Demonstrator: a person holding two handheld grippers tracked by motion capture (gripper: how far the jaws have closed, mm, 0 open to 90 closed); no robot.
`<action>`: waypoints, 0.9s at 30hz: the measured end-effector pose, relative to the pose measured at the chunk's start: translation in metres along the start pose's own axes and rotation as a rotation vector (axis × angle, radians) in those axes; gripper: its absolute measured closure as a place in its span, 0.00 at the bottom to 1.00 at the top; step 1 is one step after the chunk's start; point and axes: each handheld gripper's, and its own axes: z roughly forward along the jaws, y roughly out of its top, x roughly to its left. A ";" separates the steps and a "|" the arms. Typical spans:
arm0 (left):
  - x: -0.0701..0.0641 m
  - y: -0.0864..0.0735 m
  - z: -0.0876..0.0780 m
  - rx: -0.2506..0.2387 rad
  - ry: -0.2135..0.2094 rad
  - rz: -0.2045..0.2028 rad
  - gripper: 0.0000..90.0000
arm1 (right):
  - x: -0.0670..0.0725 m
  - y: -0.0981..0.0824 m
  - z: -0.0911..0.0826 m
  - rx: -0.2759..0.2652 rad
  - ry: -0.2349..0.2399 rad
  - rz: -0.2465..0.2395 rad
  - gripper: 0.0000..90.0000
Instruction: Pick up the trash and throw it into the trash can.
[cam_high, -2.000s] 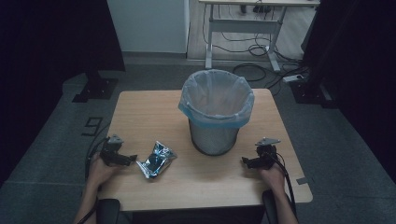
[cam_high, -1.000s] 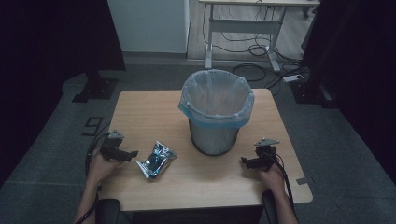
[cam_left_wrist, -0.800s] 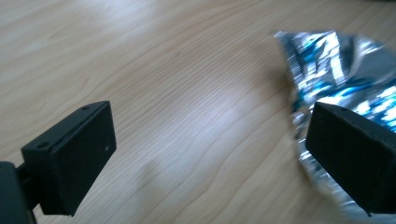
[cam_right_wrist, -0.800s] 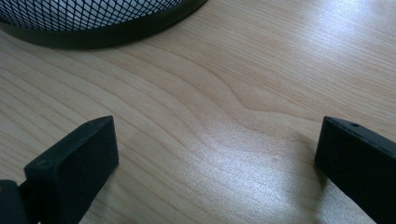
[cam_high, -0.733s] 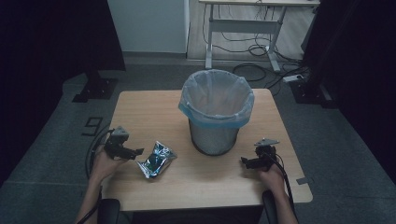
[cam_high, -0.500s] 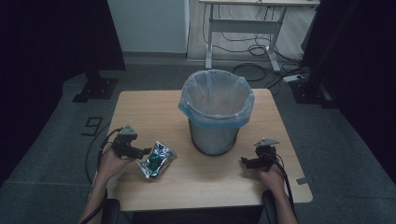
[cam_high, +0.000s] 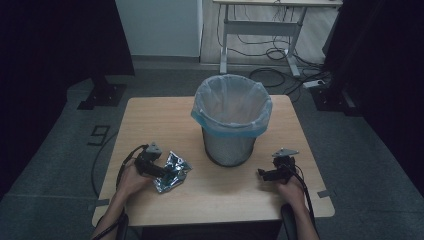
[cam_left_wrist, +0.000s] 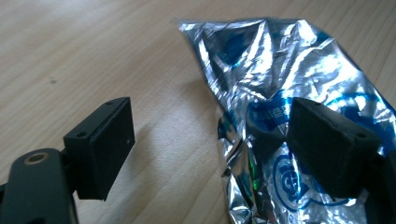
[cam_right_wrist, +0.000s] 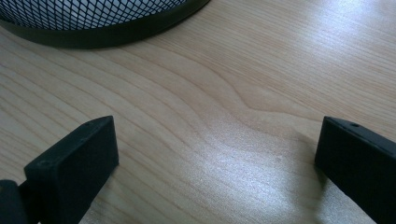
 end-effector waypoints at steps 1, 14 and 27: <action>-0.001 0.000 0.001 0.003 -0.002 0.006 0.22 | 0.000 0.000 0.000 0.000 0.001 -0.001 0.00; 0.000 -0.004 -0.002 -0.014 -0.050 0.028 0.88 | 0.001 0.000 0.000 0.000 0.003 -0.002 0.00; 0.011 -0.003 -0.006 -0.002 -0.082 -0.053 0.98 | 0.001 0.000 0.000 0.000 0.005 -0.003 0.00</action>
